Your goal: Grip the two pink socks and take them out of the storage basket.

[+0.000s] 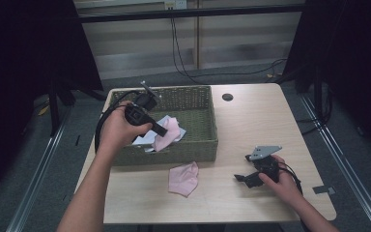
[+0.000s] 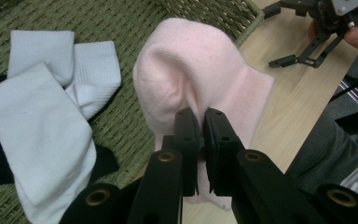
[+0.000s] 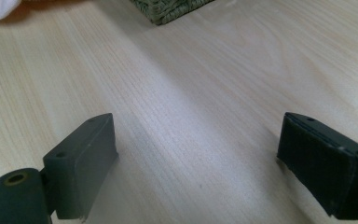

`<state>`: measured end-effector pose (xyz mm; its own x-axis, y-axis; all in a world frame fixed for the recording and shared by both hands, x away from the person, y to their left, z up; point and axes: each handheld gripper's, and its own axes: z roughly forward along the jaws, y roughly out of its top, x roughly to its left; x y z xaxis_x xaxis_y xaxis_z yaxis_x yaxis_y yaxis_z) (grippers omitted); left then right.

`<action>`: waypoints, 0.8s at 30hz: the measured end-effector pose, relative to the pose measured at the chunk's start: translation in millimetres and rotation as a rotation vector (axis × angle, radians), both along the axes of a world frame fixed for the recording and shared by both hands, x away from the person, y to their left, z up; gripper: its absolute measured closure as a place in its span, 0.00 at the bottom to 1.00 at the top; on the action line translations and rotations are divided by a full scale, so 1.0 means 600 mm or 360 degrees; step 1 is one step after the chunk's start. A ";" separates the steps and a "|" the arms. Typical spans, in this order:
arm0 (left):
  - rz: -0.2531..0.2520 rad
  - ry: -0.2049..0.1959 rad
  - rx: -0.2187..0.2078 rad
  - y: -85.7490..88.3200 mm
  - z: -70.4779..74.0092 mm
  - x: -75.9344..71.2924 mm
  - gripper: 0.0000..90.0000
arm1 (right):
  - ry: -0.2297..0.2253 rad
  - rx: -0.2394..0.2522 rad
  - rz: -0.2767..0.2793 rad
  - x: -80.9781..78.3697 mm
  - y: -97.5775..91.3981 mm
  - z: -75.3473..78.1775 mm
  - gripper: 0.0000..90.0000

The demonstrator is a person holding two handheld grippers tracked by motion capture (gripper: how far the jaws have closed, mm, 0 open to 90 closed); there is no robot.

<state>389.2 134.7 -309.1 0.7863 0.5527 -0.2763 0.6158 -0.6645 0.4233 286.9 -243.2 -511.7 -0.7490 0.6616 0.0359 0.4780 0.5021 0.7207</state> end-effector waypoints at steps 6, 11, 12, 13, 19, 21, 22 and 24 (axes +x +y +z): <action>-0.0027 0.0000 0.0005 -0.003 -0.005 -0.011 0.94 | 0.0000 0.0000 0.0000 0.000 0.000 0.000 0.12; -0.0056 -0.0015 0.0004 -0.008 -0.006 -0.021 0.94 | -0.0001 -0.0003 0.0004 0.000 0.000 0.000 0.12; -0.0056 -0.0015 0.0004 -0.008 -0.006 -0.021 0.93 | -0.0001 -0.0003 0.0004 0.000 0.000 0.000 0.12; -0.0062 -0.0015 -0.0007 -0.010 -0.008 -0.026 0.93 | -0.0001 -0.0003 0.0004 0.000 0.000 0.000 0.12; -0.0106 -0.0019 -0.0005 -0.020 -0.014 -0.039 0.93 | -0.0001 -0.0003 0.0004 0.000 0.000 0.000 0.12; -0.0118 -0.0019 -0.0008 -0.024 -0.017 -0.044 0.93 | -0.0002 -0.0004 0.0004 0.000 0.000 0.000 0.12; -0.0129 -0.0020 0.0002 -0.025 -0.018 -0.046 0.93 | -0.0001 -0.0003 0.0004 0.000 0.000 0.000 0.12; -0.0140 -0.0021 -0.0006 -0.027 -0.022 -0.050 0.93 | -0.0001 -0.0003 0.0004 0.000 0.000 0.000 0.12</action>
<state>358.9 118.4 -322.4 0.8352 0.4804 -0.2677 0.5497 -0.7140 0.4337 287.0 -243.3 -511.7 -0.7506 0.6599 0.0340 0.4764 0.5047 0.7200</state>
